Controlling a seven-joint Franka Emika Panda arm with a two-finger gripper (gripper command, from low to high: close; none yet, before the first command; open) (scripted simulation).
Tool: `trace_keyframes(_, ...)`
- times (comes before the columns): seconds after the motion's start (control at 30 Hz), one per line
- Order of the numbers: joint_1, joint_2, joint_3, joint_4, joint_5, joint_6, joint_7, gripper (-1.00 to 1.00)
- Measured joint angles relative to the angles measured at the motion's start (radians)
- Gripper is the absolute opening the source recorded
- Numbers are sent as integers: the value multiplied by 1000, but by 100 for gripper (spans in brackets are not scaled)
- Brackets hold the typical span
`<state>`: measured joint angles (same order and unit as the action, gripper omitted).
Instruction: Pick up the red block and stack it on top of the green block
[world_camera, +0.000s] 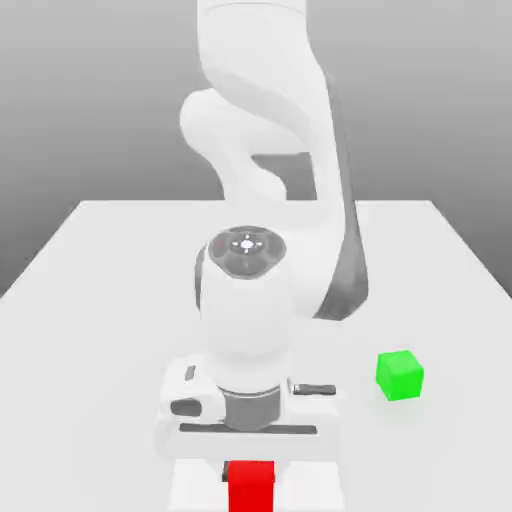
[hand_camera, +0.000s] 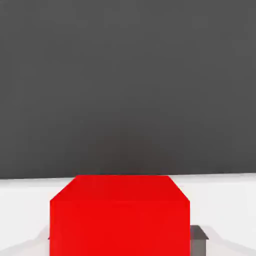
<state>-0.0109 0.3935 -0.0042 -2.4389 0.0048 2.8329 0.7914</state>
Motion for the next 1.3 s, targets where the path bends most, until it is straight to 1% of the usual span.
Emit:
trace_keyframes(0.07,0,-34,0,-6,-1,-29,0,-100)
trace_keyframes(0.2,4,-166,5,-31,-1,-136,2,-100)
trace_keyframes(0.3,68,-267,78,-114,13,-152,11,-100)
trace_keyframes(0.37,155,-334,135,-177,31,-156,14,-100)
trace_keyframes(0.47,283,-434,184,-274,63,-159,14,-100)
trace_keyframes(0.6,389,-560,257,-398,102,-159,17,-100)
trace_keyframes(0.7,397,-505,279,-420,70,-83,45,-100)
trace_keyframes(0.83,397,-365,257,-418,-43,51,125,-100)
trace_keyframes(0.87,404,-341,243,-417,-62,73,139,100)
trace_keyframes(1.03,405,-341,243,-417,-62,73,139,100)
trace_keyframes(1.07,407,-329,238,-416,-75,84,147,100)
trace_keyframes(1.13,413,-366,244,-418,-38,50,121,100)
trace_keyframes(1.3,449,-536,233,-424,68,-110,47,100)
